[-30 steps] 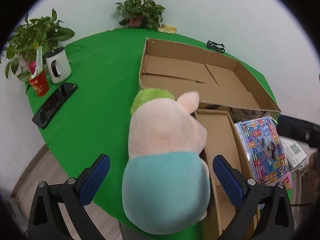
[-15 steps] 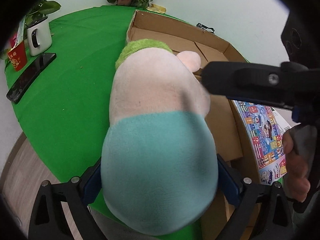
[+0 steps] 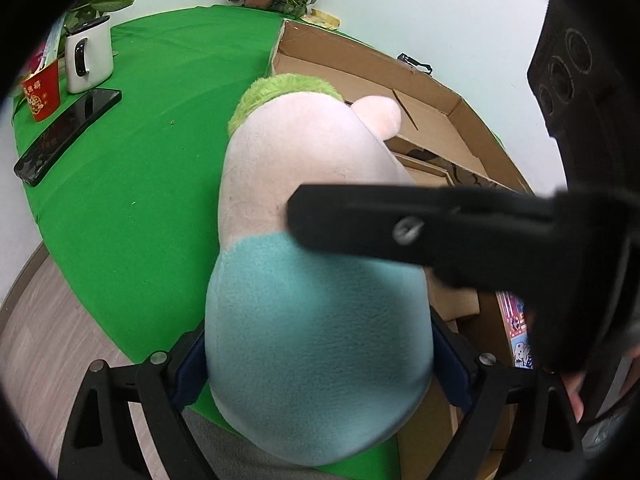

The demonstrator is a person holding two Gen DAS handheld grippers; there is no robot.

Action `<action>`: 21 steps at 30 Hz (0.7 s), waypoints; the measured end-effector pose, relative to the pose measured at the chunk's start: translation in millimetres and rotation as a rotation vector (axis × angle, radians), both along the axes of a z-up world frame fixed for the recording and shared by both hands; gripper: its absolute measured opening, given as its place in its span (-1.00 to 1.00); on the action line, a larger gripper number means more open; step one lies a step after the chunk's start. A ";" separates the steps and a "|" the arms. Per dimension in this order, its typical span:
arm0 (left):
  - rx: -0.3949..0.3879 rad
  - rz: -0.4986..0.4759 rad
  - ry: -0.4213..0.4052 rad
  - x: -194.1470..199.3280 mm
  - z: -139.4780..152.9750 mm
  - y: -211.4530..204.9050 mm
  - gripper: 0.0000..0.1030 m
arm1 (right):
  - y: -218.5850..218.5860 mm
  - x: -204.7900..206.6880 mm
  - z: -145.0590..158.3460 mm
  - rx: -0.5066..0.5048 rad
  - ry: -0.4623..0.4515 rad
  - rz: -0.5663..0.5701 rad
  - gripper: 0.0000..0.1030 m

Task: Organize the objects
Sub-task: 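Grasp the plush pig with the left gripper and lift it, then carry the pig over the large cardboard box and lower it inside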

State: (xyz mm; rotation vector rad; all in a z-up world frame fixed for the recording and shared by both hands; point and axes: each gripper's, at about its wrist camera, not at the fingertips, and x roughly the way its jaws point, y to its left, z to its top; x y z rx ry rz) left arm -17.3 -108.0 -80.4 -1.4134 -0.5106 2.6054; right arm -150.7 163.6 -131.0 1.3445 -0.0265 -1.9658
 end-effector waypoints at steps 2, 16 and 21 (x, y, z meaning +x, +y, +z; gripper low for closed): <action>0.007 0.008 0.007 2.3 -0.2 -1.6 0.80 | -4.3 0.3 -2.4 0.008 0.010 -0.005 0.65; 0.003 -0.022 0.168 27.0 57.2 19.4 0.57 | 6.9 26.9 44.6 -0.049 0.173 -0.024 0.35; -0.031 -0.089 0.285 11.1 102.9 29.9 0.57 | 31.3 30.5 106.4 -0.100 0.336 -0.091 0.34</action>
